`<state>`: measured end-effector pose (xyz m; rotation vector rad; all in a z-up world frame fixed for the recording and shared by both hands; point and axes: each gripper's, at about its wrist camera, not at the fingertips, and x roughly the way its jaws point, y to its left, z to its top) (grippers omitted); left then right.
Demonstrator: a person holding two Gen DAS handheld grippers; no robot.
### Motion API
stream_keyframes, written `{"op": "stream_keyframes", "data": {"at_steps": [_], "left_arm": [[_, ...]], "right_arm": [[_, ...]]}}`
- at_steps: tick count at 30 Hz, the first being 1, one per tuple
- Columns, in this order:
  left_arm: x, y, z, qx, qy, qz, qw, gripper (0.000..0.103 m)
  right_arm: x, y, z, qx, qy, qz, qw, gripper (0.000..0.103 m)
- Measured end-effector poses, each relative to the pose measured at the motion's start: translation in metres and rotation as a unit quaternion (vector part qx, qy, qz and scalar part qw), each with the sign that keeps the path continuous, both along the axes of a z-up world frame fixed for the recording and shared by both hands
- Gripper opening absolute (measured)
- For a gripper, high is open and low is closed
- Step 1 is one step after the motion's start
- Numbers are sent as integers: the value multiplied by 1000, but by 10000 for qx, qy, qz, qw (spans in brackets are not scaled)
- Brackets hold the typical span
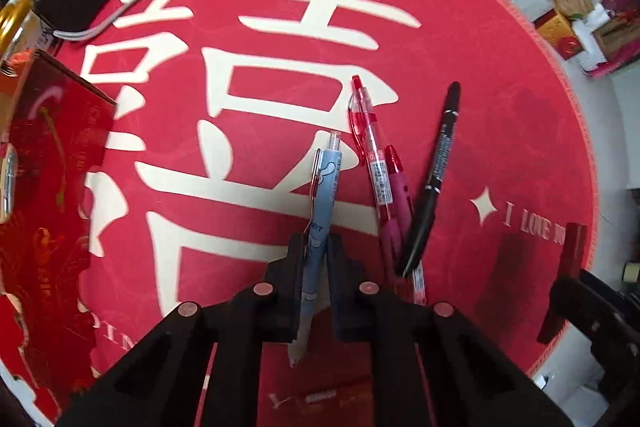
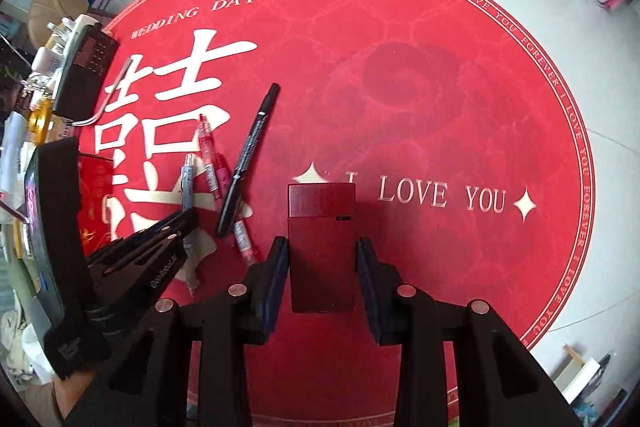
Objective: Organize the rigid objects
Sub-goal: 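Grasp blue pen with left gripper while right gripper grasps dark red card case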
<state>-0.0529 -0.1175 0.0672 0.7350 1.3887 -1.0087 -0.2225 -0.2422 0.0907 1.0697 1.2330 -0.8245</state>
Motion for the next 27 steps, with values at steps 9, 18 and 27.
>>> {"op": "stream_keyframes", "data": {"at_steps": [9, 18, 27], "left_arm": [[-8, 37, 39, -267, -8, -697, 9972, 5], [8, 18, 12, -198, 216, -458, 9985, 6], [7, -5, -49, 81, 69, 413, 9991, 58]], "right_arm": [[-12, 22, 7, 302, -179, -341, 9988, 36], [-4, 40, 12, 368, -36, -478, 9982, 36], [-10, 56, 23, 243, 126, -640, 9976, 36]]}}
